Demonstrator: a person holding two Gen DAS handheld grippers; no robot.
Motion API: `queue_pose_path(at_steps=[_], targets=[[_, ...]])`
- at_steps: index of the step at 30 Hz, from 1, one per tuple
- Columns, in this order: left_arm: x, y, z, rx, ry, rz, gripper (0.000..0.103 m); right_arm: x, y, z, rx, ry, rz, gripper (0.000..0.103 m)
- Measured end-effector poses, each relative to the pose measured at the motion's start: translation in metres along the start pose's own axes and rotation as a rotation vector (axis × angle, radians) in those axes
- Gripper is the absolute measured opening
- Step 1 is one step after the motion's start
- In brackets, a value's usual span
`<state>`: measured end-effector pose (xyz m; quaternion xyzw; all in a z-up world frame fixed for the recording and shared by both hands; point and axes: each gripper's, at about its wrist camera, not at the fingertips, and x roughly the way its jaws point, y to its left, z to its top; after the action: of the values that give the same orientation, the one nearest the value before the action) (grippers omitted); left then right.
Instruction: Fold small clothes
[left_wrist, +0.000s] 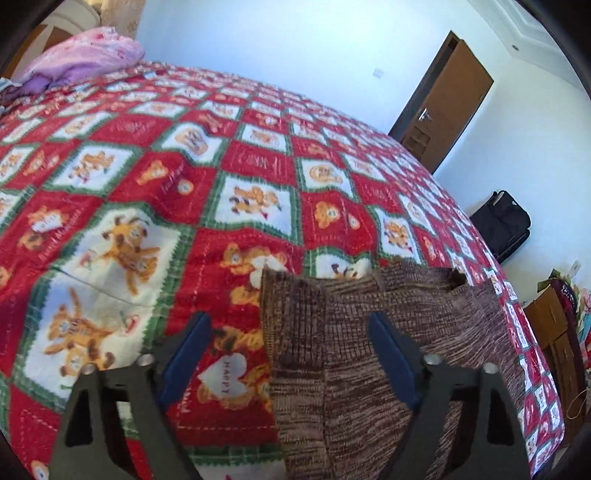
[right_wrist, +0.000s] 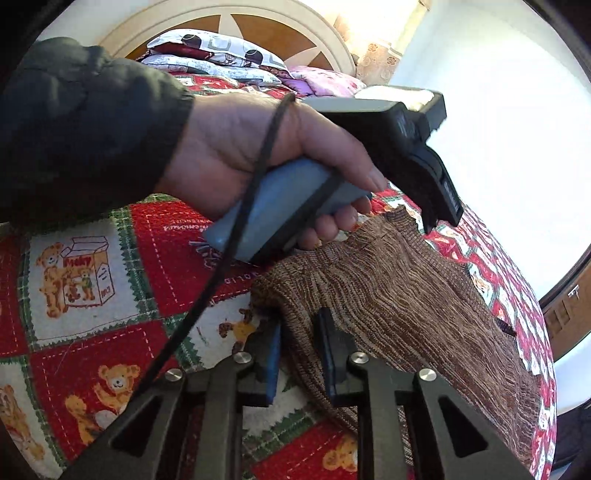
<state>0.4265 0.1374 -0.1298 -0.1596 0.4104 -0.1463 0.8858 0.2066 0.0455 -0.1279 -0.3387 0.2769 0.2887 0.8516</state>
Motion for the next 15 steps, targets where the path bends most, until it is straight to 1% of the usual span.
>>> queue_pose_path(at_steps=[1,3,4,5,6,7,9,12,15], targets=[[0.004,0.001,0.000,-0.003,0.020,-0.003,0.071,-0.001,0.000,0.000,0.001,-0.001,0.003,0.016],[0.008,0.001,0.000,-0.006,0.043,-0.008,0.058,-0.001,-0.001,-0.001,0.007,-0.003,0.006,0.013],[0.009,0.001,0.000,-0.007,0.047,-0.008,0.057,-0.002,-0.002,-0.001,0.010,-0.005,0.007,0.011],[0.010,0.001,0.001,-0.013,0.053,-0.009,0.053,-0.004,-0.002,-0.001,0.014,-0.006,0.006,0.010],[0.010,0.002,0.002,-0.025,0.056,-0.027,0.026,-0.005,-0.004,-0.002,0.021,-0.009,0.009,0.010],[0.012,0.004,0.002,-0.043,0.071,-0.066,0.015,-0.006,-0.007,-0.003,0.029,-0.013,0.012,0.009],[0.010,0.003,0.003,-0.055,0.058,-0.066,0.014,-0.012,-0.012,-0.004,0.042,-0.027,0.008,0.009],[0.006,-0.004,0.004,-0.032,0.041,-0.046,0.013,-0.022,-0.022,-0.007,0.063,-0.043,-0.002,0.009],[0.000,-0.004,0.009,-0.059,0.026,-0.060,0.013,-0.031,-0.035,-0.010,0.098,-0.057,-0.019,0.009]])
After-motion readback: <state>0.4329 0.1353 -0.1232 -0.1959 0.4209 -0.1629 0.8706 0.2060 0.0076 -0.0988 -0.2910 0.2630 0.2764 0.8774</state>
